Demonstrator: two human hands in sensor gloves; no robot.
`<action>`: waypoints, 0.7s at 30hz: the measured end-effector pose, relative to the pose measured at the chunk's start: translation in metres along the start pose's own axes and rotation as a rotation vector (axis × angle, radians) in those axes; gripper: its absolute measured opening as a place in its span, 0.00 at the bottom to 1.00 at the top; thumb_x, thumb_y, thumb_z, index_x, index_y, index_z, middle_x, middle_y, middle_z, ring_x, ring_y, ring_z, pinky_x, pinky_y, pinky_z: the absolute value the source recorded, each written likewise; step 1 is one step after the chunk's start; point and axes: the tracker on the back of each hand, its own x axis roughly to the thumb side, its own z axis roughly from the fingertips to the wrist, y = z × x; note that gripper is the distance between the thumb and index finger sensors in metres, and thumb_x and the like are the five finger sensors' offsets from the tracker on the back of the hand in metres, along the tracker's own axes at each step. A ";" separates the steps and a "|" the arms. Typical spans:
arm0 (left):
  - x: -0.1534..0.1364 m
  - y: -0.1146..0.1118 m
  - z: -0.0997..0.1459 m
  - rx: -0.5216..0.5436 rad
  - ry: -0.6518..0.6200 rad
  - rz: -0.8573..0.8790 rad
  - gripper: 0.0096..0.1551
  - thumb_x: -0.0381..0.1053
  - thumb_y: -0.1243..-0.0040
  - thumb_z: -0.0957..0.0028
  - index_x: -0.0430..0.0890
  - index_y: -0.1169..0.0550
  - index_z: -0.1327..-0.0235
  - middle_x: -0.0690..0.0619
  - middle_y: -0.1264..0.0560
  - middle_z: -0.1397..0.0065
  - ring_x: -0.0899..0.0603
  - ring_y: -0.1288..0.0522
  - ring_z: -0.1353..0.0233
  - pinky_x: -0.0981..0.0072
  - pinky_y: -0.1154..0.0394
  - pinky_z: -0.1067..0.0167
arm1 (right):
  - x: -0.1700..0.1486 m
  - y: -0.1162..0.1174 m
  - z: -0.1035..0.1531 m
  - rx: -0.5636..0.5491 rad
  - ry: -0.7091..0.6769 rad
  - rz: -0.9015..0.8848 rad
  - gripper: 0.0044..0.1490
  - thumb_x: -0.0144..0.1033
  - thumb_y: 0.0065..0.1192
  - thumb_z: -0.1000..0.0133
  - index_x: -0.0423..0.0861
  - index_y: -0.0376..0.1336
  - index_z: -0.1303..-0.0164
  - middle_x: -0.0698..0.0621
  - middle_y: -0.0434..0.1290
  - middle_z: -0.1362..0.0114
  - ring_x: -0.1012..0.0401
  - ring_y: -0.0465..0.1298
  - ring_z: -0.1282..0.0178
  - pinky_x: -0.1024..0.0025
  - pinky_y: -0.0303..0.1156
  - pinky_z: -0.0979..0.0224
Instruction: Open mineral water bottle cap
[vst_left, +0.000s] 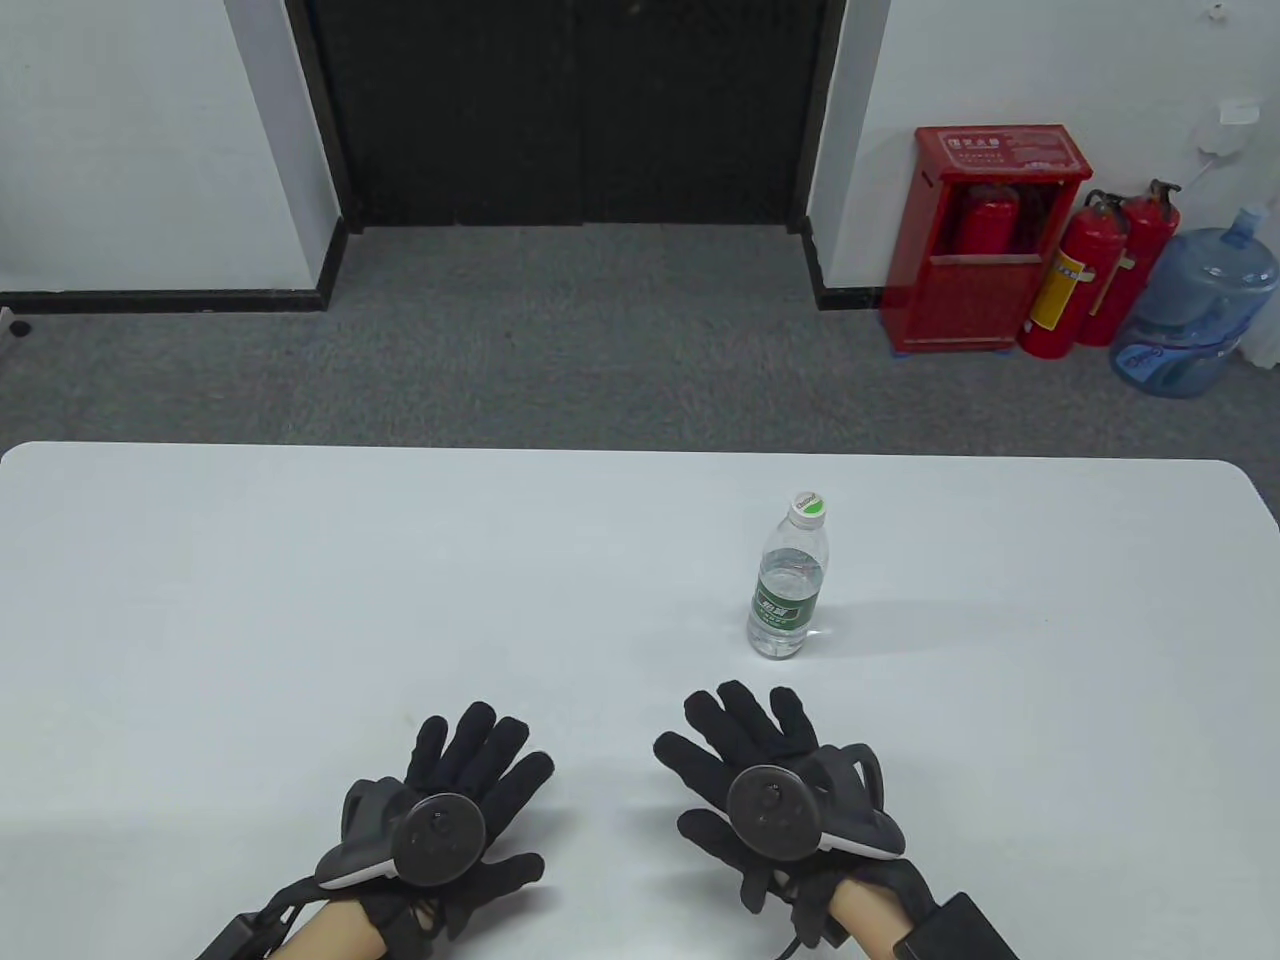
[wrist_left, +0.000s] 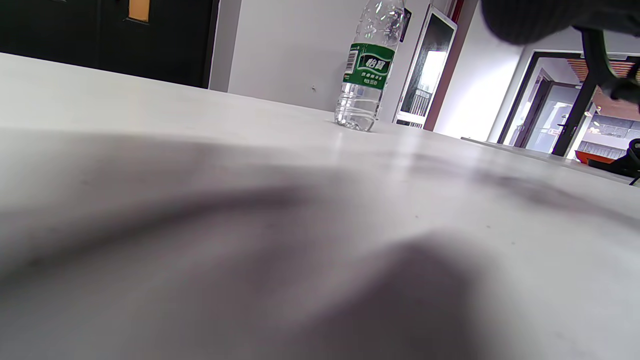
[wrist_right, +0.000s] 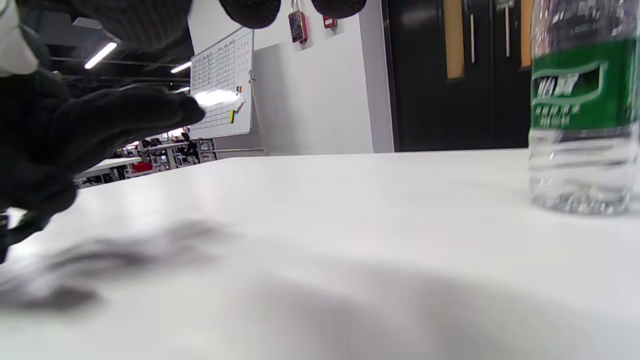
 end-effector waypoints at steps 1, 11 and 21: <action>0.000 0.000 0.000 -0.002 -0.002 0.000 0.52 0.74 0.45 0.59 0.66 0.58 0.30 0.53 0.65 0.21 0.39 0.69 0.18 0.34 0.70 0.29 | -0.003 -0.010 -0.006 -0.016 0.002 0.026 0.47 0.64 0.52 0.56 0.67 0.45 0.25 0.52 0.44 0.13 0.45 0.42 0.15 0.35 0.34 0.25; 0.000 -0.002 -0.001 -0.015 0.004 0.006 0.52 0.74 0.45 0.59 0.66 0.58 0.30 0.52 0.65 0.21 0.39 0.69 0.18 0.34 0.70 0.29 | -0.069 -0.092 -0.072 -0.187 0.203 0.022 0.47 0.63 0.53 0.55 0.67 0.44 0.24 0.52 0.42 0.13 0.46 0.38 0.15 0.35 0.28 0.25; -0.001 -0.003 -0.002 -0.021 0.019 0.012 0.52 0.74 0.45 0.58 0.65 0.58 0.29 0.52 0.66 0.21 0.39 0.69 0.18 0.34 0.69 0.28 | -0.145 -0.080 -0.109 -0.206 0.540 -0.146 0.50 0.68 0.54 0.56 0.67 0.45 0.22 0.51 0.42 0.11 0.44 0.41 0.14 0.34 0.30 0.23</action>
